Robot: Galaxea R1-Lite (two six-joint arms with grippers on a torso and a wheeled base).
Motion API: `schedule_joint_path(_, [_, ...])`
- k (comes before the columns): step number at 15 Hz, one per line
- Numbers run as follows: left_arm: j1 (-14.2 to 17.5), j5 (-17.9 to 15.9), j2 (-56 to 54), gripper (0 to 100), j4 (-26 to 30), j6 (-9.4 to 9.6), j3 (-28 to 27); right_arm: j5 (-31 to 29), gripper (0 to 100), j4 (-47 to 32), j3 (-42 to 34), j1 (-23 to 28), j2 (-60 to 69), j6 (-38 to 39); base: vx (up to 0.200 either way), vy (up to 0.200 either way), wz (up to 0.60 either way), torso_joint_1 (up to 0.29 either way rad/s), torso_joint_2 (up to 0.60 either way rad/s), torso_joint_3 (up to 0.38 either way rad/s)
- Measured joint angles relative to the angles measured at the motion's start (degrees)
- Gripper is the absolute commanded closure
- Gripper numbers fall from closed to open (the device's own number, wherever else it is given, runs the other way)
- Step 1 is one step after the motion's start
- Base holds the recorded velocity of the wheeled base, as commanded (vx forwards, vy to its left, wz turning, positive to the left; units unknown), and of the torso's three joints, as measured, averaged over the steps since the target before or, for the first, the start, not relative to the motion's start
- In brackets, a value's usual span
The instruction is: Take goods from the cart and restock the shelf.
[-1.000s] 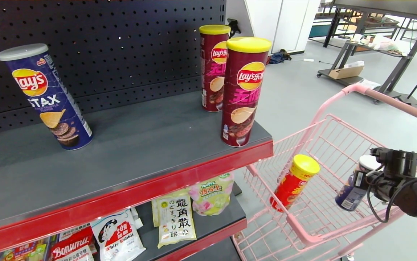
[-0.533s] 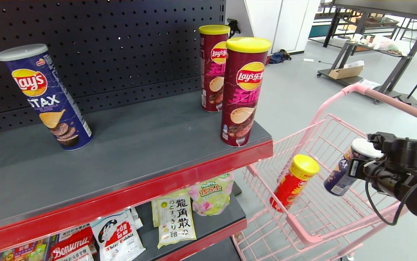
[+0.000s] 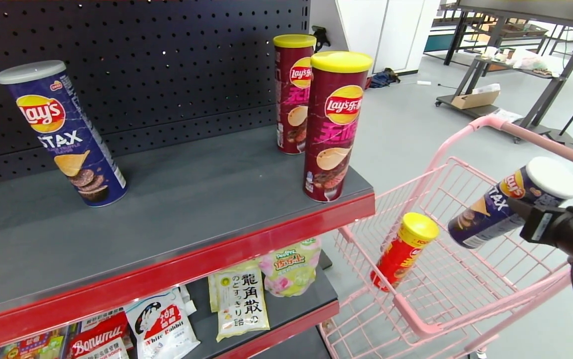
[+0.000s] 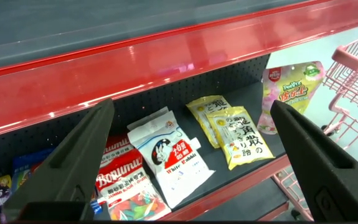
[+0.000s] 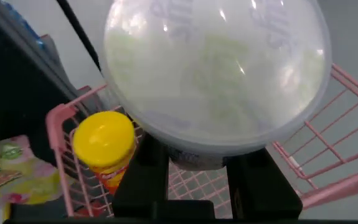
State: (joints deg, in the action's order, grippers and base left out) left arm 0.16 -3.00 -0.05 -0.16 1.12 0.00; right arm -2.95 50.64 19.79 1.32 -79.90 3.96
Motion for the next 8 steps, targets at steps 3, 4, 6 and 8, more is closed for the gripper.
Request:
schedule_joint_path(3, [0.0,-0.01,0.0,0,0.0,0.0,0.0,5.92,100,-12.24,-0.27,-0.68,13.86,-0.06,0.0,0.0,0.0,0.0,0.0,0.0])
schedule_joint_path(4, [0.0,-0.01,0.0,0,0.0,0.02,0.0,7.51,100,-18.59,0.24,-0.9,18.1,-0.16,0.0,0.0,0.0,0.0,0.0,0.0])
schedule_joint_path(6, [0.0,-0.01,0.0,0,0.0,0.0,0.0,10.23,100,-38.24,2.84,-1.58,27.64,-1.32,0.0,0.0,0.0,0.0,0.0,0.0])
schedule_joint_path(8, [0.0,-0.06,0.0,0,0.0,0.02,0.0,12.56,100,-56.36,6.51,-2.19,35.57,-2.74,0.0,0.0,0.0,0.0,0.0,0.0])
